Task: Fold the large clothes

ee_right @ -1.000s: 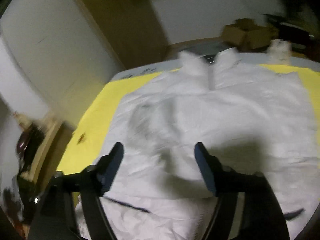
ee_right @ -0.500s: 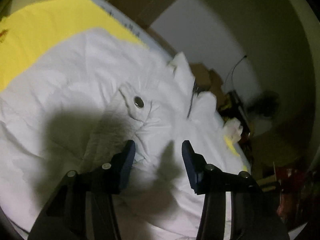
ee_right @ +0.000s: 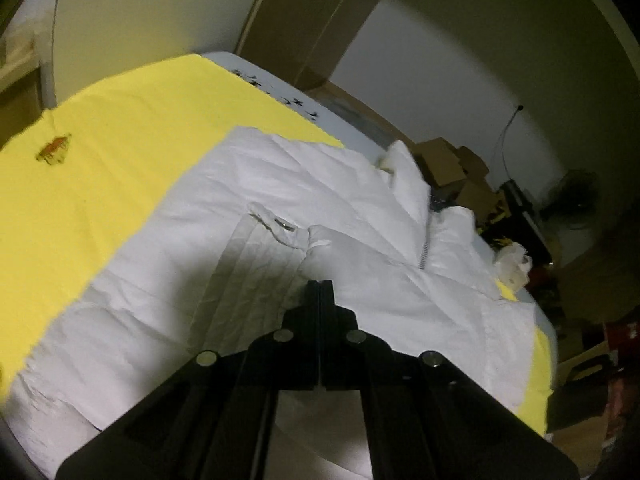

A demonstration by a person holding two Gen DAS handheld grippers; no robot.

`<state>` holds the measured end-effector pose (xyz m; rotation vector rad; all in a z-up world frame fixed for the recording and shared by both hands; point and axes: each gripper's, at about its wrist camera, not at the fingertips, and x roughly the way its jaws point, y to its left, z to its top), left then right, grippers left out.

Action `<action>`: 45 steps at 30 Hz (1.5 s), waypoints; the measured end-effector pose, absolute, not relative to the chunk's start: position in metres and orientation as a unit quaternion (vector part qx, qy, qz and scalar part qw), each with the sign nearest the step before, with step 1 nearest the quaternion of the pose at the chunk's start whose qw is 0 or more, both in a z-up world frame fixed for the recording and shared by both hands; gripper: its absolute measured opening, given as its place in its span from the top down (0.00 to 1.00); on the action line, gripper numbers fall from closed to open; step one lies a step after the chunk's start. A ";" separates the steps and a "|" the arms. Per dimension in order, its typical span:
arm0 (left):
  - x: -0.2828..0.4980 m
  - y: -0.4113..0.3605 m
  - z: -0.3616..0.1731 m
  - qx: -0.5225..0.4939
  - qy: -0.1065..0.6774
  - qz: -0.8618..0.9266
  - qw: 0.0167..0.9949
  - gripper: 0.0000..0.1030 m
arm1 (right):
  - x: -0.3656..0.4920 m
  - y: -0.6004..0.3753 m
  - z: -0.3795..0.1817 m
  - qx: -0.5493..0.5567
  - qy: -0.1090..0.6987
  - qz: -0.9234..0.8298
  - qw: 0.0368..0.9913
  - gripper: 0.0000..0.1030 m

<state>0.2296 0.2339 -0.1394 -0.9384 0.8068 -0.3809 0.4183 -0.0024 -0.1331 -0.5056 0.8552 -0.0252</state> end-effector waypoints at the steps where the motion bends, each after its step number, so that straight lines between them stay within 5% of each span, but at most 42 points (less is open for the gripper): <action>1: 0.229 0.233 -0.139 -0.436 0.378 -0.178 0.797 0.00 | 0.422 -0.001 -0.142 -0.241 0.417 -0.011 0.876 1.00; 6: 0.221 0.227 -0.133 -0.426 0.383 -0.187 0.798 0.00 | 0.429 -0.028 -0.175 -0.187 0.456 0.005 0.870 0.98; 7: 0.221 0.226 -0.132 -0.424 0.382 -0.186 0.800 0.00 | 0.422 -0.041 -0.164 -0.144 0.456 0.022 0.878 0.90; 10: 0.222 0.221 -0.131 -0.426 0.382 -0.193 0.797 0.00 | 0.385 -0.095 -0.122 0.001 0.431 0.087 0.898 0.41; 12: 0.223 0.215 -0.129 -0.422 0.384 -0.199 0.797 0.00 | 0.352 -0.137 -0.096 0.070 0.396 0.110 0.909 0.31; 21: 0.219 0.190 -0.111 -0.406 0.383 -0.204 0.804 0.00 | 0.213 -0.383 -0.066 0.239 0.221 0.030 0.945 0.23; 25: 0.212 0.189 -0.098 -0.403 0.373 -0.198 0.812 0.00 | 0.168 -0.460 -0.078 0.214 0.162 0.004 0.963 0.19; 36: 0.196 0.207 -0.085 -0.388 0.358 -0.150 0.836 0.00 | 0.130 -0.564 -0.186 0.201 0.301 -0.096 0.927 0.18; 45: 0.191 0.217 -0.112 -0.388 0.401 -0.172 0.812 0.00 | 0.088 -0.546 -0.180 0.137 0.342 -0.099 0.924 0.18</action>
